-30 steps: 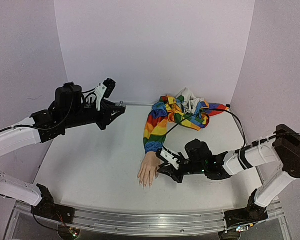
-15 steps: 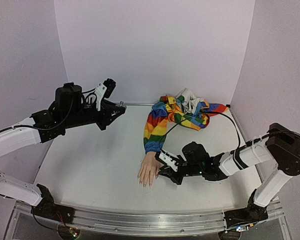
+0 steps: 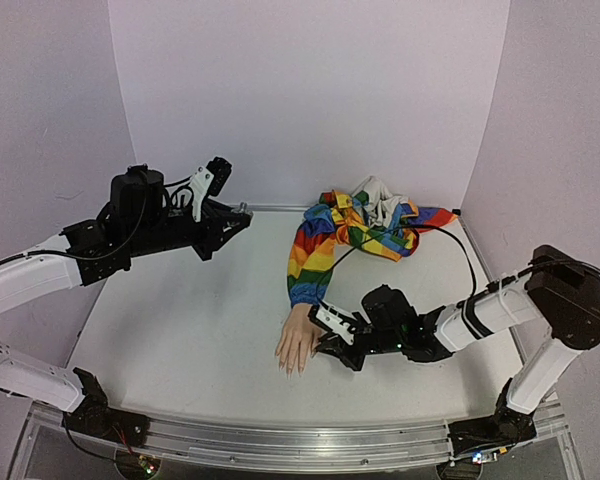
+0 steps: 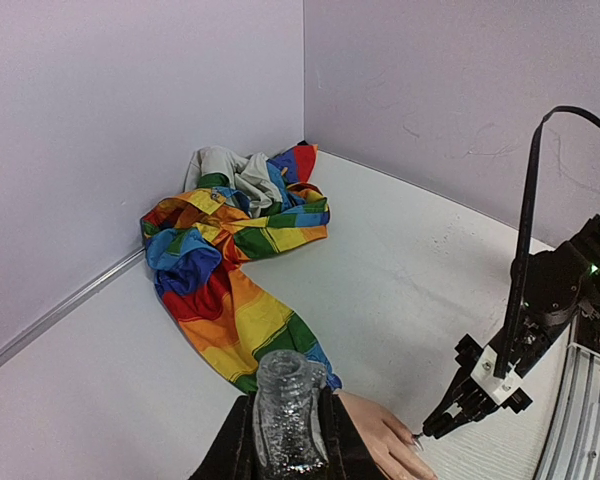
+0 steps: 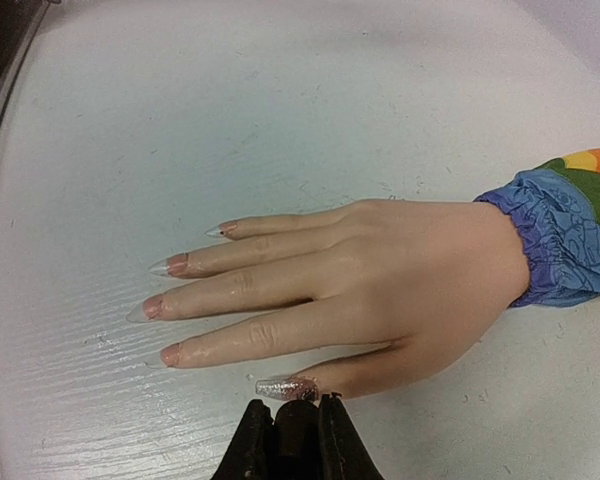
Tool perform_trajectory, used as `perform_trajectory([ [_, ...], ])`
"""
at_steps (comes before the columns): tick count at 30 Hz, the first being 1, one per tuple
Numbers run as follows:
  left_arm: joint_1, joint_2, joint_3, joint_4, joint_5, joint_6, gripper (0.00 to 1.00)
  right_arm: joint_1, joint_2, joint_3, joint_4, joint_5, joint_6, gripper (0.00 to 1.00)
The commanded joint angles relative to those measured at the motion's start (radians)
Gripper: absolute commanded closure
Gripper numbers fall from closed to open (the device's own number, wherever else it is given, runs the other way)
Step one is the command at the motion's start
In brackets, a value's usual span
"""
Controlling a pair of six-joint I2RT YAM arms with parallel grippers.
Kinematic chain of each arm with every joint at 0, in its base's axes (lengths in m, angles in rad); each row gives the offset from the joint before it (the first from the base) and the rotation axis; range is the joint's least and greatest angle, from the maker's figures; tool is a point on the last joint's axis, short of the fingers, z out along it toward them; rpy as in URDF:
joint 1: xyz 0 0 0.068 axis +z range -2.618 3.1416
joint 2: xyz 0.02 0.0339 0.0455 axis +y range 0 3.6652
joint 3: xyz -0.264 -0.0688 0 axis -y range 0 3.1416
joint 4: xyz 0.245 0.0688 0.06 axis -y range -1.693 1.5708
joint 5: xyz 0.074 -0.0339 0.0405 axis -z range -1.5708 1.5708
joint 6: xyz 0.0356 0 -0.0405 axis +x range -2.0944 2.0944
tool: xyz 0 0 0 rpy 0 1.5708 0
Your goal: Paint the nails
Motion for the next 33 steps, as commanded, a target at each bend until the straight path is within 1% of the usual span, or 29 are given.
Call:
perform_trajectory([
  [1,0.006,-0.036,0.004,0.061,0.013,0.019,1.0,0.007,0.011,0.038,0.032,-0.018,0.007,1.0],
  [33,0.006,-0.037,0.005,0.061,0.014,0.02,1.0,0.016,0.036,0.047,0.039,-0.08,0.017,1.0],
])
